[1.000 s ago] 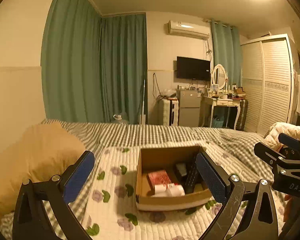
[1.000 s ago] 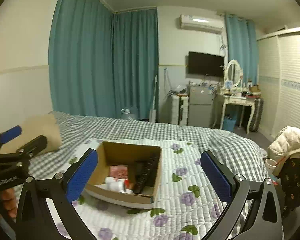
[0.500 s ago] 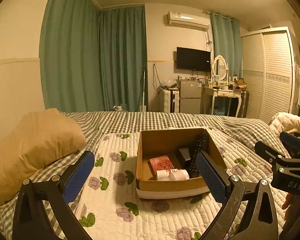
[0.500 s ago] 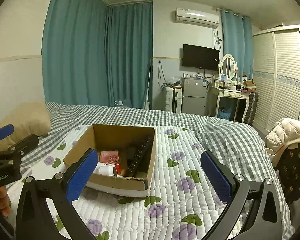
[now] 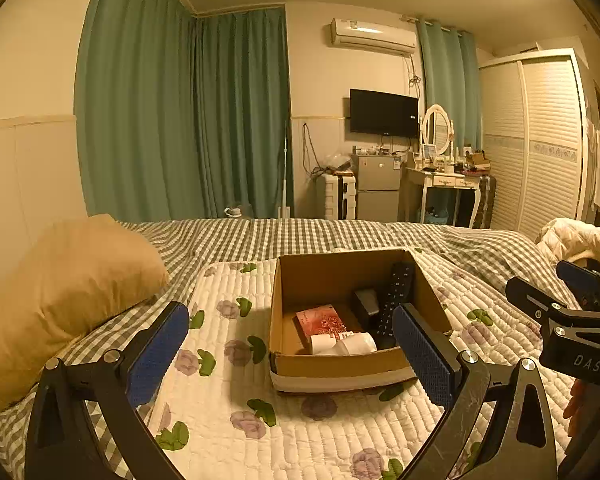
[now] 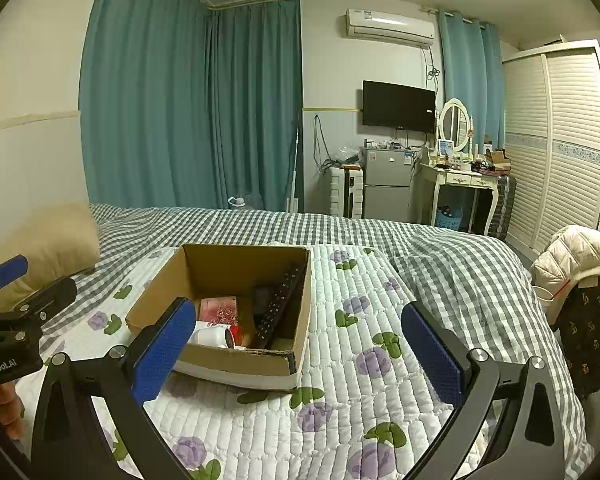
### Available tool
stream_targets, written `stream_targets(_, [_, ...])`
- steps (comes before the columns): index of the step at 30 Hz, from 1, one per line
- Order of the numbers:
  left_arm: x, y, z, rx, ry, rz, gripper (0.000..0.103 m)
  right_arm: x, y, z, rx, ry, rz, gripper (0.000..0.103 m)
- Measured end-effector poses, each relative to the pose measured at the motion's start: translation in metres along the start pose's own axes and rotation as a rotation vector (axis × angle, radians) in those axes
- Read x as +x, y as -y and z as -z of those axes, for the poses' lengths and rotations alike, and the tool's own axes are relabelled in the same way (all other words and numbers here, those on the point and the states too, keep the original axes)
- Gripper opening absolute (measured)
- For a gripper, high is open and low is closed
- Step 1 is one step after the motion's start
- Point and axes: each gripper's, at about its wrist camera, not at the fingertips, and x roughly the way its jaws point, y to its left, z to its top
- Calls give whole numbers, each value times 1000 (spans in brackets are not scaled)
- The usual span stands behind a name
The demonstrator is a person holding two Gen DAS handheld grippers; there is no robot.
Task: Organize rigid objects
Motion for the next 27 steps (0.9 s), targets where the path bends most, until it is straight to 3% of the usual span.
stream_targets(27, [4,1,0,-1,-20,9,103,4,4,3,7,-12,8,103])
